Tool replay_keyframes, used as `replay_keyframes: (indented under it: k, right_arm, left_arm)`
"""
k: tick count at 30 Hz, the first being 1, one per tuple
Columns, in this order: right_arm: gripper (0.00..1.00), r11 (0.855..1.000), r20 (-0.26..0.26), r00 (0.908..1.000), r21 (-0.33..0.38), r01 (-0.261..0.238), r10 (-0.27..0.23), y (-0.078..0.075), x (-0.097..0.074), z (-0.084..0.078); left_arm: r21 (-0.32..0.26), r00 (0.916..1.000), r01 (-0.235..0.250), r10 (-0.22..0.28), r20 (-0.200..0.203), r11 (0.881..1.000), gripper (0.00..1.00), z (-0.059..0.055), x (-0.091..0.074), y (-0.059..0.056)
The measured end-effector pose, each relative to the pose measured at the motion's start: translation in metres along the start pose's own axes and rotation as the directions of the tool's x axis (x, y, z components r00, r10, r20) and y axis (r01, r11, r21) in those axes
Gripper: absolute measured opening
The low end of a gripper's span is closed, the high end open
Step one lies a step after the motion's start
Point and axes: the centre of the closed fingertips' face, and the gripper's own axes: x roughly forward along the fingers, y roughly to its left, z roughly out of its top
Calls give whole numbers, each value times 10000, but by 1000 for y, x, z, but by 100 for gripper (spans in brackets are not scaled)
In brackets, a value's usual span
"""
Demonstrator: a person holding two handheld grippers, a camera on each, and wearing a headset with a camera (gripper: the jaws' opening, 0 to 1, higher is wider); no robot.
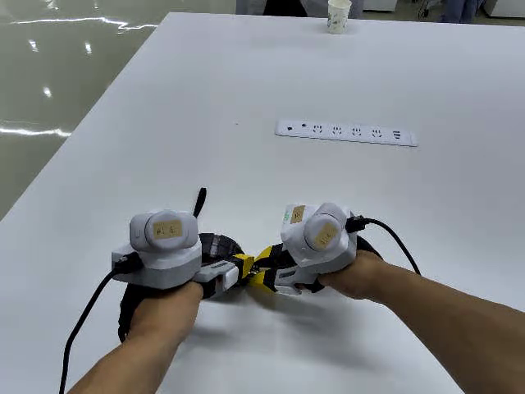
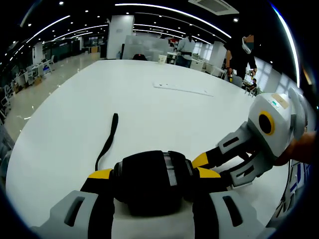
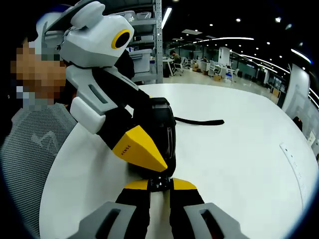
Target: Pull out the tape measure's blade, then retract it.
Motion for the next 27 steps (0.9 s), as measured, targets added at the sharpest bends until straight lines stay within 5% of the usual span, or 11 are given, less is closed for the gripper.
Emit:
replay_keyframes:
  k: [27]
  right_arm:
    - [12, 9992, -55, 9994, 200, 333, -332, 0, -1, 1]
  left_arm:
    - [-57, 9997, 25, -27, -239, 10000, 61, 0, 2, 0]
